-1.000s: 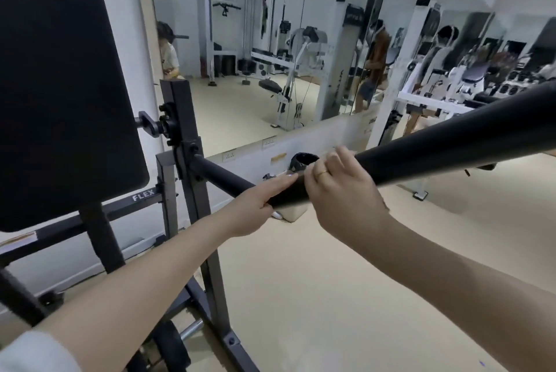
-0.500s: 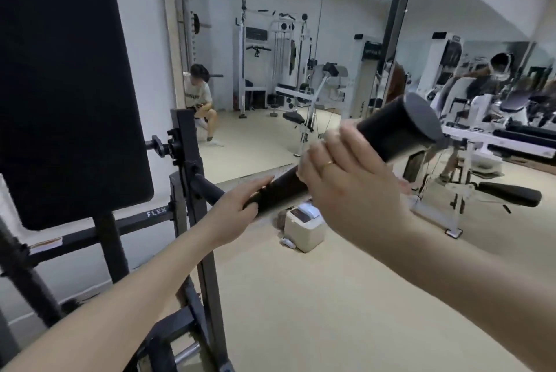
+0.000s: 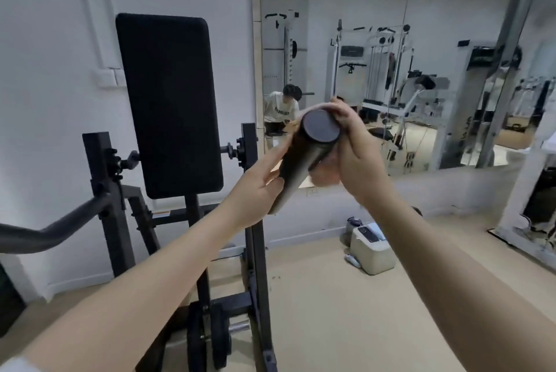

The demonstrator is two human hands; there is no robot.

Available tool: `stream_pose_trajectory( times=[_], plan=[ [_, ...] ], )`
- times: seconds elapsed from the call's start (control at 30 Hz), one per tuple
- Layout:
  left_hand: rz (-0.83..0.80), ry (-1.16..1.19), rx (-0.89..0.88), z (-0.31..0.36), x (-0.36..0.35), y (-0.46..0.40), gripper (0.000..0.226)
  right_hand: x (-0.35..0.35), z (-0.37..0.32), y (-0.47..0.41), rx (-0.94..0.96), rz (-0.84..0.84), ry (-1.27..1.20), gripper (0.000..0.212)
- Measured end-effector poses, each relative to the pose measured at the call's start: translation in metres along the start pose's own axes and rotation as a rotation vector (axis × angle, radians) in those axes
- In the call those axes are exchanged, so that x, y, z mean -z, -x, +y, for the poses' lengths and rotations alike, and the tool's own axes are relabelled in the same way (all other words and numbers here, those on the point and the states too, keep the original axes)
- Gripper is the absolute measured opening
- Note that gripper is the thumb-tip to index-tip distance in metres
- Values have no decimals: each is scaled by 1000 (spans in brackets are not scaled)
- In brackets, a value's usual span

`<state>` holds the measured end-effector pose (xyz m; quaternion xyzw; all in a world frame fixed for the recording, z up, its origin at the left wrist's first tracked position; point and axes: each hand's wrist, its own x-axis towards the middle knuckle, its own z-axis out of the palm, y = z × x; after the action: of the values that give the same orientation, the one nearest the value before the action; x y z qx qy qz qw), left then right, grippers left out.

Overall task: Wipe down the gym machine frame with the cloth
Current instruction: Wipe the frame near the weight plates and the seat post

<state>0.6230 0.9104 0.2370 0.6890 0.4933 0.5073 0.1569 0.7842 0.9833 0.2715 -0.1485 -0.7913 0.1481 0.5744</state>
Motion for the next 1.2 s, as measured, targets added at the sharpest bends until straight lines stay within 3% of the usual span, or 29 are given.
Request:
stream_pose_trajectory(
  times=[0.1, 0.2, 0.33, 0.5, 0.67, 0.77, 0.83, 1.0, 1.13, 1.2],
  plan=[
    [1, 54, 47, -1, -3, 4, 78, -19, 12, 19, -427, -31, -577, 37],
    [6, 69, 122, -8, -9, 9, 81, -39, 24, 35, -544, -65, -726, 35],
    [94, 78, 160, -14, -23, 5, 68, -47, 33, 32, -398, -50, -805, 28],
    [388, 71, 90, -16, -42, -4, 41, -47, 53, 15, -137, -139, -989, 30],
    [562, 30, 129, -8, -64, -10, 33, -44, 62, -21, -165, -380, -1123, 28],
    [640, -52, 214, -5, -74, -8, 29, -54, 77, -19, -441, -502, -1024, 24],
    [687, -99, 281, -3, -82, -11, 31, -55, 87, -14, -491, -556, -986, 24],
    [835, -174, 304, -1, -89, -16, 35, -43, 73, -20, 79, -373, -1070, 37],
    [866, -166, 262, 6, -91, -15, 34, -53, 71, -11, 188, -291, -1136, 38],
    [860, -147, 227, 5, -97, -18, 33, -58, 87, -6, 81, -348, -1104, 36]
  ],
)
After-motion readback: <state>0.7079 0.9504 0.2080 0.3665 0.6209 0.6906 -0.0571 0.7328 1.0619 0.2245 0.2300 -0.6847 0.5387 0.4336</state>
